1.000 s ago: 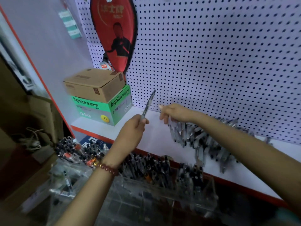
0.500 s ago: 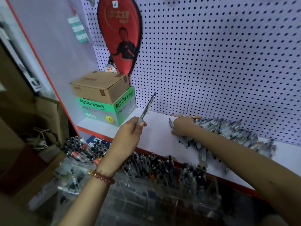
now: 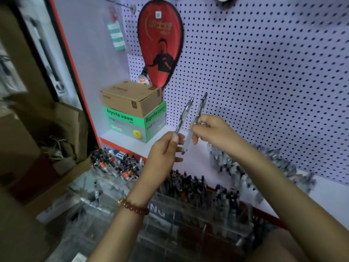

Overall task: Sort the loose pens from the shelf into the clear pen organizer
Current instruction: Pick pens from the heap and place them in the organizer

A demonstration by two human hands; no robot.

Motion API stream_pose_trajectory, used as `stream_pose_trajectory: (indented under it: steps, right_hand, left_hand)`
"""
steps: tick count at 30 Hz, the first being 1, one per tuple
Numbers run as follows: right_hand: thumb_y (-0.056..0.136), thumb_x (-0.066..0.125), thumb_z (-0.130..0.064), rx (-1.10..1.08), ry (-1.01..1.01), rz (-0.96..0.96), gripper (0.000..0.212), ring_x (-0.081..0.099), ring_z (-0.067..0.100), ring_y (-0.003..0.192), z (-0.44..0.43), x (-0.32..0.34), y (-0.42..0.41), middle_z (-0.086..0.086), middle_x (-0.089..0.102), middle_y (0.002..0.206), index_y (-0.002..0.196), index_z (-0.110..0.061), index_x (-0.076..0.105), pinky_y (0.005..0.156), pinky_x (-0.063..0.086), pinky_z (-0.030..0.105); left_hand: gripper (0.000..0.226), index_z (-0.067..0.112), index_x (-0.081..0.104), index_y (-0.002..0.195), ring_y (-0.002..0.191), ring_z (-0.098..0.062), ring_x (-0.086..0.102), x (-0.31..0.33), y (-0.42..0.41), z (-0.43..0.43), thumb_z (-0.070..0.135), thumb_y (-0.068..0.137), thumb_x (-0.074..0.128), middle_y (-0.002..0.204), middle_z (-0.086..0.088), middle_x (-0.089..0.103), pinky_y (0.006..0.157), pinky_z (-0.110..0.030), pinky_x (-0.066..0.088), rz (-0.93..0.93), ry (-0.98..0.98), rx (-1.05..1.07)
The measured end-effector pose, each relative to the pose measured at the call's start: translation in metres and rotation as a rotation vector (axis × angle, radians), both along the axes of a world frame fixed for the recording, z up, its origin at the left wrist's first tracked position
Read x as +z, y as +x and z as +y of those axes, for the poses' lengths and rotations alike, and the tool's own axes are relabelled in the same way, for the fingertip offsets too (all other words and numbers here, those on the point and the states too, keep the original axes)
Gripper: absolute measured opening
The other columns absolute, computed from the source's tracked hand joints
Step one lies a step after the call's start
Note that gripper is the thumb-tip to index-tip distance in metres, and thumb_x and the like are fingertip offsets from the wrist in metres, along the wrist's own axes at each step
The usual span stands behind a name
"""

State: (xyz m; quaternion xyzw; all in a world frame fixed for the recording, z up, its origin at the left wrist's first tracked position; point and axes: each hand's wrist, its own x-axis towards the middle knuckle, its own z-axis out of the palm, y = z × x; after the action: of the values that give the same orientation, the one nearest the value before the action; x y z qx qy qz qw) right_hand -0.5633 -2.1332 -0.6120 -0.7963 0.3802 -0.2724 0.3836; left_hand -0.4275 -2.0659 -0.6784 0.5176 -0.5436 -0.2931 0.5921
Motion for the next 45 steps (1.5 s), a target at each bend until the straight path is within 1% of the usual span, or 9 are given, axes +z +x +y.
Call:
stream_pose_trajectory:
  steps: [10, 15, 19, 24, 27, 32, 36, 39, 45]
  right_hand:
    - [0.094, 0.056, -0.030, 0.104, 0.039, -0.107, 0.020, 0.064, 0.010, 0.076, 0.100, -0.053, 0.093, 0.002, 0.068, 0.084, 0.101, -0.012, 0.062, 0.068, 0.050, 0.030]
    - [0.094, 0.059, -0.028, 0.113, 0.078, -0.260, 0.035, 0.055, 0.002, 0.051, 0.128, -0.075, 0.136, 0.007, 0.059, 0.059, 0.084, 0.004, 0.066, 0.049, 0.042, 0.020]
    - [0.091, 0.057, -0.011, 0.089, -0.021, -0.295, 0.022, 0.047, -0.001, 0.044, 0.131, -0.088, 0.155, -0.013, 0.052, 0.045, 0.072, -0.020, 0.062, 0.047, 0.034, 0.014]
    - [0.090, 0.057, -0.017, -0.134, -0.303, -0.066, 0.029, 0.039, 0.004, 0.041, 0.125, -0.107, 0.165, -0.007, 0.041, 0.049, 0.062, -0.015, 0.048, 0.039, 0.023, 0.017]
    - [0.094, 0.051, -0.023, -0.119, -0.385, 0.126, 0.015, 0.034, 0.004, 0.044, 0.127, -0.128, 0.178, -0.008, 0.037, 0.053, 0.089, -0.008, 0.052, 0.042, 0.020, 0.024]
    - [0.095, 0.051, -0.023, -0.137, -0.387, 0.232, 0.053, 0.038, 0.008, 0.051, 0.129, -0.156, 0.191, -0.005, 0.046, 0.067, 0.143, -0.006, 0.037, 0.044, 0.020, 0.017]
    - [0.097, 0.050, -0.028, -0.118, -0.265, 0.295, 0.020, 0.043, 0.010, 0.051, 0.123, -0.170, 0.197, -0.006, 0.046, 0.064, 0.107, -0.015, 0.060, 0.043, 0.026, 0.020]
    - [0.098, 0.049, -0.034, -0.110, -0.202, 0.360, 0.035, 0.043, 0.012, 0.051, 0.120, -0.182, 0.196, -0.006, 0.043, 0.058, 0.066, -0.020, 0.043, 0.047, 0.028, 0.022]
    - [0.093, 0.059, -0.030, -0.045, -0.068, 0.416, 0.025, 0.064, 0.023, 0.084, 0.125, -0.195, 0.199, 0.006, 0.067, 0.093, 0.100, -0.006, 0.061, 0.067, 0.047, 0.030]
  left_hand:
    - [0.029, -0.004, 0.050, 0.081, 0.049, 0.002, 0.037, -0.039, 0.073, 0.110, 0.018, 0.098, 0.042, 0.055, 0.012, 0.044, 0.048, -0.011, 0.029, 0.022, -0.024, 0.056]
    - [0.033, -0.005, 0.053, 0.081, 0.045, -0.004, 0.029, -0.056, 0.114, 0.154, 0.024, 0.095, 0.047, 0.056, 0.000, 0.043, 0.044, -0.015, 0.023, 0.124, 0.103, -0.001]
    - [0.005, 0.007, 0.064, 0.092, 0.063, -0.001, 0.051, -0.076, 0.139, 0.161, 0.009, 0.092, 0.059, 0.072, 0.005, 0.059, 0.058, -0.012, 0.038, 0.050, 0.146, 0.251]
    - [0.030, 0.028, 0.063, 0.094, 0.087, -0.012, 0.060, -0.132, 0.165, 0.156, 0.002, 0.080, 0.071, 0.094, -0.001, 0.063, 0.079, -0.028, 0.049, -0.131, 0.261, 0.581]
    - [0.025, 0.014, 0.066, 0.102, 0.084, -0.015, 0.059, -0.144, 0.164, 0.151, 0.001, 0.081, 0.069, 0.096, -0.008, 0.063, 0.075, -0.022, 0.047, -0.082, 0.281, 0.627]
    - [0.028, 0.014, 0.060, 0.107, 0.085, -0.005, 0.058, -0.143, 0.153, 0.138, 0.000, 0.083, 0.067, 0.098, 0.000, 0.062, 0.069, -0.011, 0.047, -0.037, 0.259, 0.649]
    - [0.031, 0.013, 0.060, 0.114, 0.086, 0.001, 0.056, -0.145, 0.150, 0.133, 0.000, 0.086, 0.063, 0.098, 0.005, 0.062, 0.071, -0.008, 0.044, -0.098, 0.285, 0.668]
    - [0.034, 0.016, 0.060, 0.119, 0.082, 0.007, 0.056, -0.145, 0.149, 0.132, -0.002, 0.090, 0.055, 0.095, 0.009, 0.061, 0.074, -0.013, 0.048, -0.113, 0.314, 0.661]
    - [0.050, 0.015, 0.052, 0.135, 0.088, -0.021, 0.066, -0.143, 0.145, 0.129, -0.006, 0.091, 0.041, 0.118, -0.007, 0.066, 0.078, -0.035, 0.055, -0.167, 0.409, 0.623]
